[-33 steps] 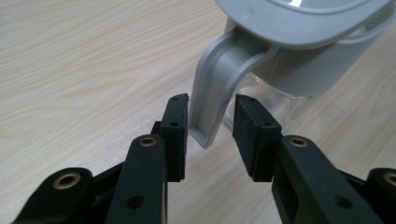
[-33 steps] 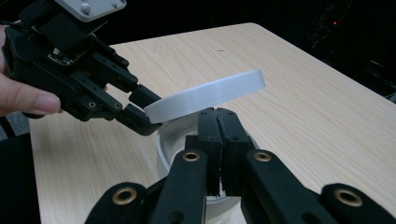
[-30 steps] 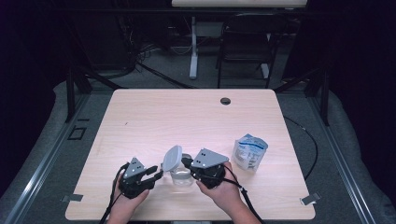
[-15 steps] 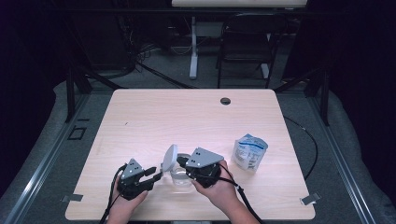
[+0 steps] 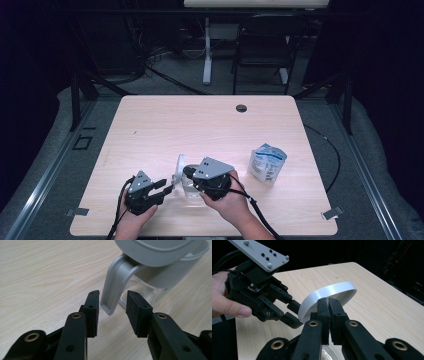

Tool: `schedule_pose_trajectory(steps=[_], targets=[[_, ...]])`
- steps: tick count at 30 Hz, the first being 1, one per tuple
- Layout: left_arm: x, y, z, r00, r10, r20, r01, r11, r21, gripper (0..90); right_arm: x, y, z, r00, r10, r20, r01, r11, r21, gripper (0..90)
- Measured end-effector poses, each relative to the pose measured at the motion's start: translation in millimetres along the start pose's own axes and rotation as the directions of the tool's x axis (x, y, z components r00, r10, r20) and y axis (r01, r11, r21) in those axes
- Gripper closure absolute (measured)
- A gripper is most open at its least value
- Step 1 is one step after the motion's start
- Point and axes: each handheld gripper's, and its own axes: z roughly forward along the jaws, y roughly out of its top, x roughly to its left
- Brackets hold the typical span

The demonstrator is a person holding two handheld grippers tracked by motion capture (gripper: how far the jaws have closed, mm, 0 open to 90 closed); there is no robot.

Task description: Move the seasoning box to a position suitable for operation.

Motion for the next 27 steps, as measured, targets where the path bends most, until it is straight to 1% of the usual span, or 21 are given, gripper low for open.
schedule_pose_trajectory(steps=[6, 9, 14, 15, 19, 21, 23, 26, 27], targets=[[3.1, -2.4, -1.6, 0.9999, -0.006, -0.009, 0.006, 1.0000, -0.006, 63.0, 1.4, 4.1, 2.7, 0.9999, -0.004, -0.010, 0.004, 1.000, -0.004, 88.0], [4.6, -4.3, -2.2, 0.9998, -0.015, -0.008, 0.015, 0.9999, -0.006, 62.7, 2.4, 4.6, 3.6, 0.9999, -0.009, -0.006, 0.009, 1.000, -0.003, 87.9], [5.8, -6.1, -3.1, 0.9998, -0.019, -0.008, 0.019, 0.9998, -0.005, 61.8, 2.1, 4.8, 2.5, 1.0000, -0.007, -0.006, 0.007, 1.000, -0.007, 86.8], [5.7, -6.5, -2.8, 0.9997, -0.022, -0.010, 0.022, 0.9997, -0.011, 61.8, 2.2, 4.9, 2.3, 1.0000, -0.009, -0.003, 0.009, 1.000, -0.007, 86.4], [6.6, -7.0, -4.5, 0.9996, -0.027, -0.011, 0.027, 0.9996, -0.014, 60.7, 1.5, 4.4, 0.9, 1.0000, -0.005, 0.003, 0.005, 1.000, -0.006, 83.2], [6.9, -7.6, -5.1, 0.9993, -0.037, -0.012, 0.036, 0.9989, -0.028, 59.8, 1.4, 3.8, -0.2, 1.0000, -0.003, 0.007, 0.003, 1.000, -0.008, 81.5], [6.9, -7.6, -5.5, 0.9994, -0.035, -0.001, 0.035, 0.9989, -0.031, 58.4, 1.1, 3.3, -1.8, 0.9999, -0.003, 0.013, 0.003, 1.000, -0.009, 79.8], [6.4, -7.2, -6.1, 0.9996, -0.028, 0.007, 0.028, 0.9990, -0.036, 57.4, 0.1, 2.3, -4.3, 0.9997, -0.001, 0.024, 0.001, 1.000, -0.014, 75.1], [6.4, -7.1, -6.5, 0.9995, -0.032, 0.007, 0.032, 0.9987, -0.039, 57.4, -0.2, 1.9, -5.2, 0.9995, 0.001, 0.032, -0.001, 1.000, -0.015, 72.7]])
